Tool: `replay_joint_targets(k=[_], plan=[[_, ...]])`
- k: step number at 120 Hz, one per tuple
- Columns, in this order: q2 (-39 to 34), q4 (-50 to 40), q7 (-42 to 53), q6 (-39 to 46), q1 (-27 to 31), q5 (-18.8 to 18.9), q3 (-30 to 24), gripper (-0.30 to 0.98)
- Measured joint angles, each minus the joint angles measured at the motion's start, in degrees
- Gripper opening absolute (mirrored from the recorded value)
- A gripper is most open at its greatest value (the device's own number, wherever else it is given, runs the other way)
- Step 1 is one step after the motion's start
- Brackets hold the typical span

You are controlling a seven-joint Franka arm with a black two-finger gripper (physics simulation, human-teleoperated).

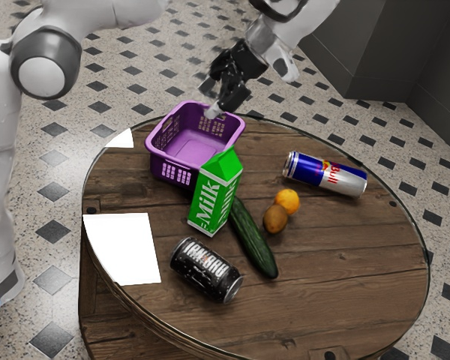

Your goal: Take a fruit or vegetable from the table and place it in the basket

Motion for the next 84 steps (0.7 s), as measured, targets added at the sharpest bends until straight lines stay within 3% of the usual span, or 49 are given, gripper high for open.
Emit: replay_joint_targets(k=[16, 36, 50, 70, 84], plan=[[0.52, -3.78, -0.03, 20.33, 0.32, 1.26, 0.32, 0.69], [0.70, -2.65, -0.23, 32.29, 1.63, 0.47, 0.22, 0.69], [1.07, -4.55, -0.98, 37.02, 0.98, -3.14, 0.13, 0.69], [3.94, -13.30, -3.84, 45.55, 0.96, -13.62, 0.48, 0.69], [4.71, -16.16, -6.18, 47.08, 0.93, -14.22, 0.85, 0.69]])
